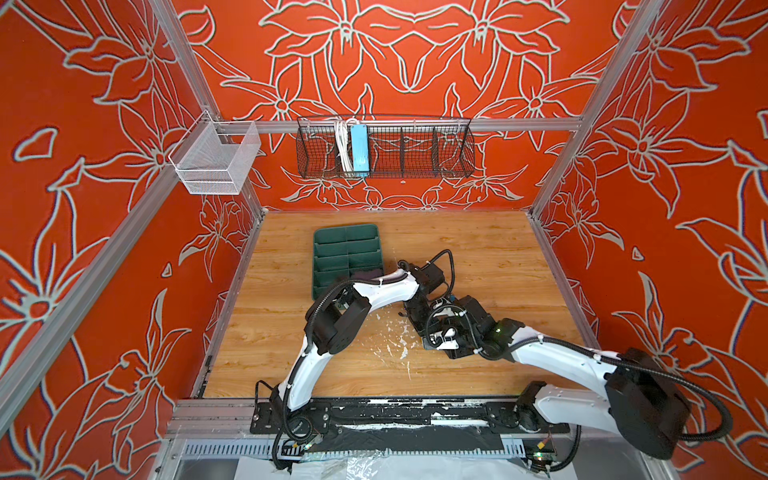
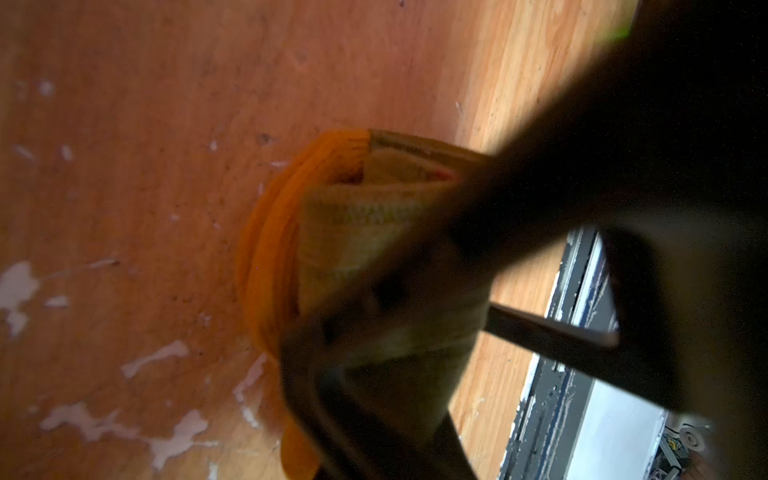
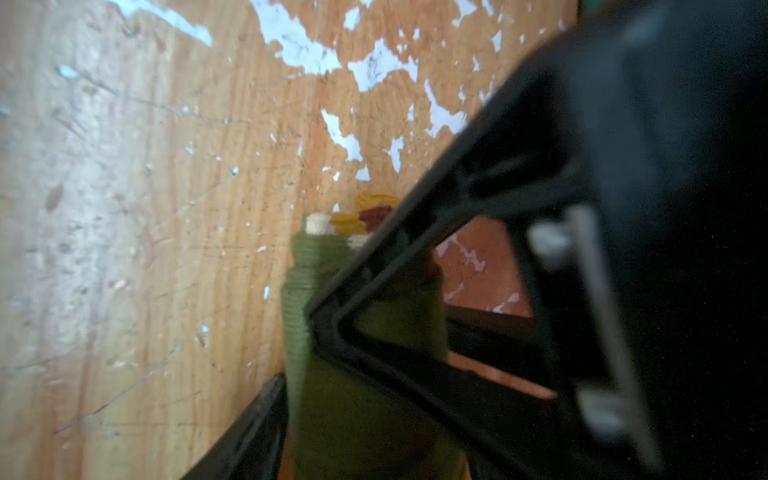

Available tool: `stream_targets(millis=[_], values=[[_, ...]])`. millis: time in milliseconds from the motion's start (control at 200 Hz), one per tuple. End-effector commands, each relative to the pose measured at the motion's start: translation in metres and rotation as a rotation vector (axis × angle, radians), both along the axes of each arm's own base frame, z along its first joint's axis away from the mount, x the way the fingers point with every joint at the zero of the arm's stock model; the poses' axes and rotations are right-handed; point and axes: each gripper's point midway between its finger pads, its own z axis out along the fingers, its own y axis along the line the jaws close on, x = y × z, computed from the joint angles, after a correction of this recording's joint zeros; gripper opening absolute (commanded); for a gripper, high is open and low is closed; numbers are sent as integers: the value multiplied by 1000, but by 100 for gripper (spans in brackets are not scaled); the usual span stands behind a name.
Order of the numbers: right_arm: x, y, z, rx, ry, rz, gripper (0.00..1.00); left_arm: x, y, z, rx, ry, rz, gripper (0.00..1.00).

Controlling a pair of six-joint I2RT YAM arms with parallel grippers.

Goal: Roll the socks

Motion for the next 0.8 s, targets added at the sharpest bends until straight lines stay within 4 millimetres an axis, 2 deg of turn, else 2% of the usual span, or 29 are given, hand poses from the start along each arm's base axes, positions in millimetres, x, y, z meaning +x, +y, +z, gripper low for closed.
stream_targets(millis=[0, 60, 115, 215, 275, 360, 500, 601, 701, 796], values=[[10, -12, -13, -97, -46, -9, 67, -32, 45, -51, 251, 105, -35, 0], [9, -17, -20, -129, -19, -29, 65, -31, 43, -49, 244, 99, -34, 0], [8, -17, -23, -140, 2, -36, 57, -30, 42, -48, 238, 92, -34, 0], [6, -12, -20, -130, 18, -38, 36, -26, 41, -45, 235, 69, -28, 0], [-1, -11, -19, -134, 33, -16, 20, -21, 40, -41, 227, 39, -20, 0], [-12, -9, -18, -125, 61, 12, 0, -13, 34, -30, 184, -23, 2, 10], [-23, -6, -14, -99, 110, 22, 0, 5, 23, 3, 53, -187, 57, 36], [-28, -6, -12, -98, 149, 7, 0, 20, 23, 35, -47, -357, 91, 48], [-35, -4, -14, -86, 205, -6, 0, 36, 38, 67, -103, -577, 133, 51], [-38, 1, -15, -70, 257, -26, 0, 57, 66, 106, -113, -847, 210, 56]])
